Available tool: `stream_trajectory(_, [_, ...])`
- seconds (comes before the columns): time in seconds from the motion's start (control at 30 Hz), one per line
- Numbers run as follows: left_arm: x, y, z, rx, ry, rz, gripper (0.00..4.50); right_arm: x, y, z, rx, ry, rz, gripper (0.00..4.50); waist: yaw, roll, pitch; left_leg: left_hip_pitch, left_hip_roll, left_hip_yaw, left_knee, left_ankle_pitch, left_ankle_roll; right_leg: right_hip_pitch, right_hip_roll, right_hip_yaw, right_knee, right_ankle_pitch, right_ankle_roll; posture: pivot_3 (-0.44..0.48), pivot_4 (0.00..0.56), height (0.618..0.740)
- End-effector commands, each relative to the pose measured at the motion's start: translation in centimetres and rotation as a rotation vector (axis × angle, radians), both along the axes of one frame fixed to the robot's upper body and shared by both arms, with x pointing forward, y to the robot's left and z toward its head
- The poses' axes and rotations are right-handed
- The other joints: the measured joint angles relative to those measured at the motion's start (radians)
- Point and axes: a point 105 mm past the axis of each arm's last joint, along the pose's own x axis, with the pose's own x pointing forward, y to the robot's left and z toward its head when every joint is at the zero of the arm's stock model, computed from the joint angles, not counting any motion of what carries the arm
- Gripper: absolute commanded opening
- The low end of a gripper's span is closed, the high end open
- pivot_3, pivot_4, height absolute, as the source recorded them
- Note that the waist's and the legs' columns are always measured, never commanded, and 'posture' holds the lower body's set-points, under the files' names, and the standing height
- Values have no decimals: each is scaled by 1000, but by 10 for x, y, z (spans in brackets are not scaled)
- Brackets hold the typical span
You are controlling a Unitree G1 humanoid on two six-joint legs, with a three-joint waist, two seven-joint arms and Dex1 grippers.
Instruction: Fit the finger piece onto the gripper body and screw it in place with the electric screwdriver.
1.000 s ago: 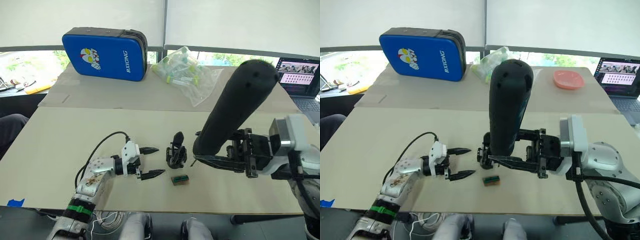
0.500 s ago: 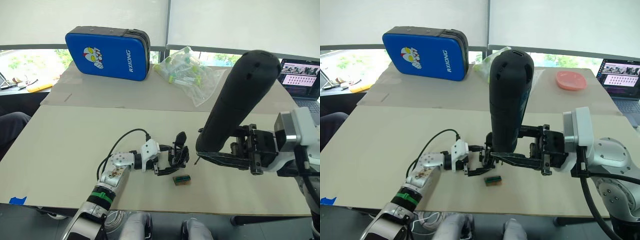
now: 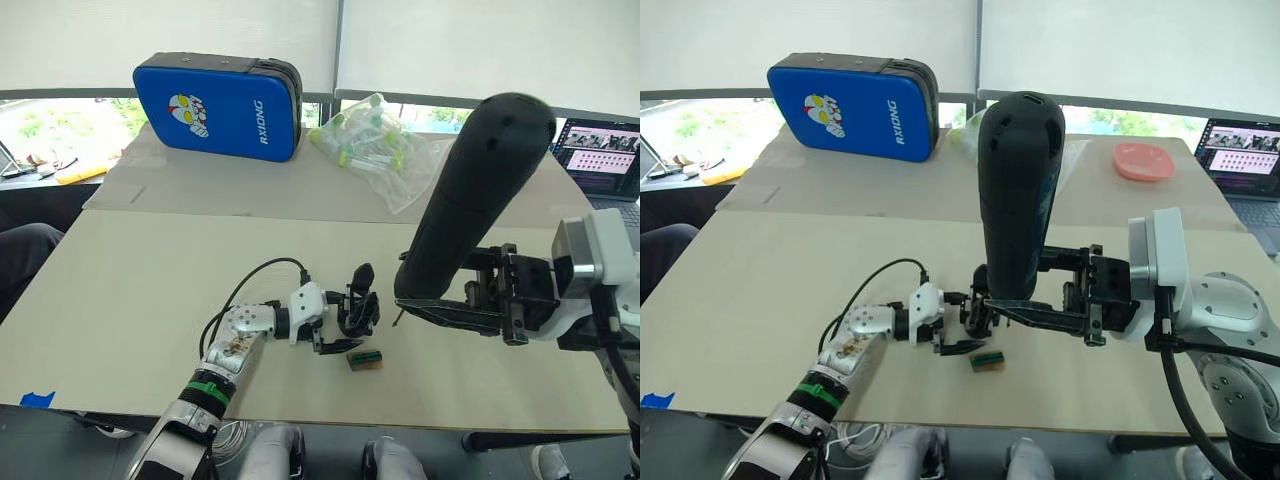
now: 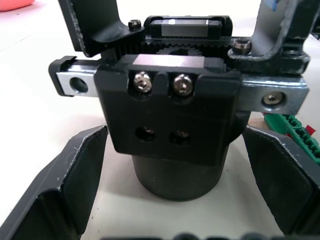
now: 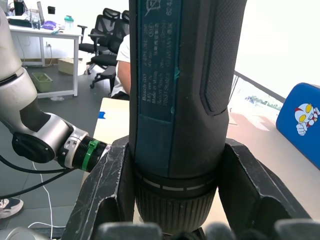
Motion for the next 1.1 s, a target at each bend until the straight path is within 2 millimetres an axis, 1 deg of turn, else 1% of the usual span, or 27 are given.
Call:
stream_trajectory(0.03, [-4,-4,-17,55,37,-13,3203,-8,-1,12,7,-60,3,1907,0,0,0,0,0,0,0,0,0,0,0,0,0,0,0,0,150,740])
stream_trajectory(0.1, [-4,-3,-17,62,32,-19,2365,-8,-2,11,6,-58,0,1907,1,0,0,0,0,0,0,0,0,0,0,0,0,0,0,0,150,740])
stream_trajectory(0.13, [-3,-2,-17,69,27,-25,2314,-8,-2,11,4,-58,-2,1907,1,0,0,0,0,0,0,0,0,0,0,0,0,0,0,0,150,740])
stream_trajectory(0.27, [8,1,-10,84,5,-60,2315,-10,-4,9,0,-53,-8,1907,6,0,0,0,0,0,1,0,0,0,-1,0,0,0,0,0,150,740])
stream_trajectory(0.43, [11,4,-8,153,31,-191,2315,-13,-7,6,-8,-36,-12,1907,0,0,0,-2,-1,0,2,-1,1,0,0,0,-1,-1,-2,0,150,740])
stream_trajectory(0.53, [18,4,-7,165,33,-198,2315,-13,-8,5,-10,-32,-19,1907,-4,0,0,-2,-1,0,2,-1,2,0,0,0,-1,2,3,0,150,740])
stream_trajectory(0.57, [19,4,-8,172,32,-207,2315,-13,-9,5,-10,-31,-21,1907,-3,0,0,-2,-1,0,2,1,5,0,0,0,-1,2,3,0,150,740])
stream_trajectory(0.63, [20,4,-10,187,31,-218,2315,-14,-9,4,-12,-30,-23,1907,-3,-1,0,-2,-1,0,2,3,9,0,0,0,-1,2,3,0,150,740])
stream_trajectory(0.8, [23,7,-12,178,62,-205,2315,-15,-10,2,-13,-30,-29,1907,-4,-1,0,-2,-1,0,2,2,8,0,0,0,-3,1,2,0,150,740])
stream_trajectory(0.87, [25,8,-11,172,51,-188,3368,-15,-11,2,-11,-30,-30,1907,-5,-1,0,-2,-1,0,2,0,5,0,0,0,-3,1,2,0,150,740])
stream_trajectory(0.9, [25,9,-12,170,54,-182,3753,-15,-11,2,-11,-29,-30,1907,-6,-1,0,-2,-1,0,2,1,5,0,0,0,-3,2,2,0,150,740])
stream_trajectory(0.93, [25,11,-11,166,46,-176,4288,-15,-11,1,-9,-29,-30,1907,-6,-1,0,-2,0,0,2,1,5,0,0,0,-2,2,2,0,150,740])
stream_trajectory(0.97, [26,12,-10,158,42,-169,4470,-15,-10,1,-8,-28,-30,1907,-7,-1,0,-2,0,0,2,1,5,0,0,0,-2,2,2,0,150,740])
stream_trajectory(1.1, [29,27,-1,74,-4,-83,4470,-16,-10,1,-4,-28,-29,1907,-13,-1,0,-2,0,0,2,1,6,0,0,0,-1,2,3,0,150,740])
